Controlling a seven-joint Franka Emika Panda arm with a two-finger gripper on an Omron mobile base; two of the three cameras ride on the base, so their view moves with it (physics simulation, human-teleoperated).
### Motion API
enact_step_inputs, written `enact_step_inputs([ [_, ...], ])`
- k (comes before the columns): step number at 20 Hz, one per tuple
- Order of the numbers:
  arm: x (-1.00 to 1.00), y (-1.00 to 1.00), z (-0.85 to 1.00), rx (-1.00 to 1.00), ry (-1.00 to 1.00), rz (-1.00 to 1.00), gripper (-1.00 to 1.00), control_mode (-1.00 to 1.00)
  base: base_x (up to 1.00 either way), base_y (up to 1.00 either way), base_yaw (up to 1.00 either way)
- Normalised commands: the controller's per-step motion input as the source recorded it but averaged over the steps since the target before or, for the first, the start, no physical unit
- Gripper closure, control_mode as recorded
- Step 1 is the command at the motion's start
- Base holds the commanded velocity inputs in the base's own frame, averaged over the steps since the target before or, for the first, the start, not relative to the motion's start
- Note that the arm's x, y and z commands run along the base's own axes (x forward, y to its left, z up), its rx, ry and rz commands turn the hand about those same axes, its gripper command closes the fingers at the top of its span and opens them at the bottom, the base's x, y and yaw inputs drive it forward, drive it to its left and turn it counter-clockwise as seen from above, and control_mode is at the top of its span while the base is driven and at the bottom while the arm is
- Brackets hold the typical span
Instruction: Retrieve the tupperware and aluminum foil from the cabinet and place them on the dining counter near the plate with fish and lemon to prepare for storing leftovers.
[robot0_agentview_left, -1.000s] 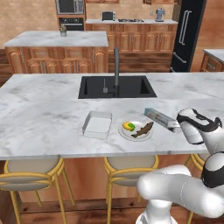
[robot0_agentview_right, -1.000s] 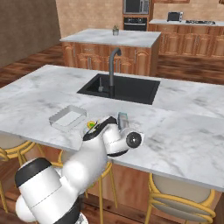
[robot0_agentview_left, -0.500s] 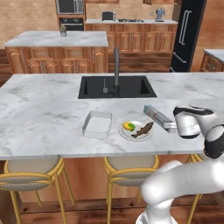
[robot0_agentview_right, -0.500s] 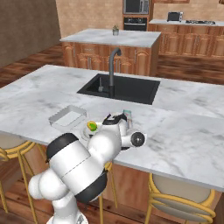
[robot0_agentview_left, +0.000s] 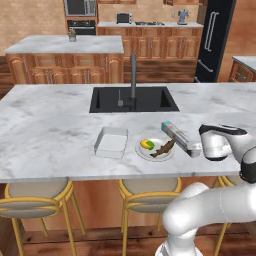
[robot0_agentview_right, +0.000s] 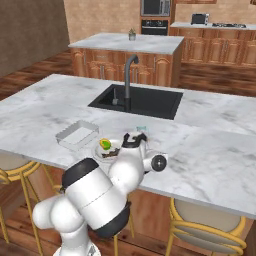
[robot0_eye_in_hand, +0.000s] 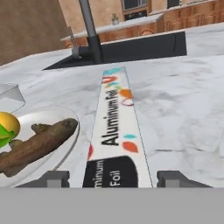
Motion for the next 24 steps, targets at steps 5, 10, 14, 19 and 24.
enact_step_inputs([
  [5,-0.04,-0.06,0.47,0.0,0.0,0.0,-1.0,-1.0,0.0,0.0,0.0],
  [10,-0.57,-0.01,0.77,-0.03,0.0,0.0,-1.0,-1.0,0.0,0.0,0.0],
  [14,-0.7,0.0,0.89,-0.09,0.02,0.0,-1.0,-1.0,0.0,0.0,0.0],
  [19,-0.78,0.0,1.0,-0.09,0.13,0.0,-1.0,-1.0,0.0,0.0,0.0],
  [24,-1.0,0.01,0.85,-0.12,0.08,0.04,-1.0,-1.0,0.0,0.0,0.0],
])
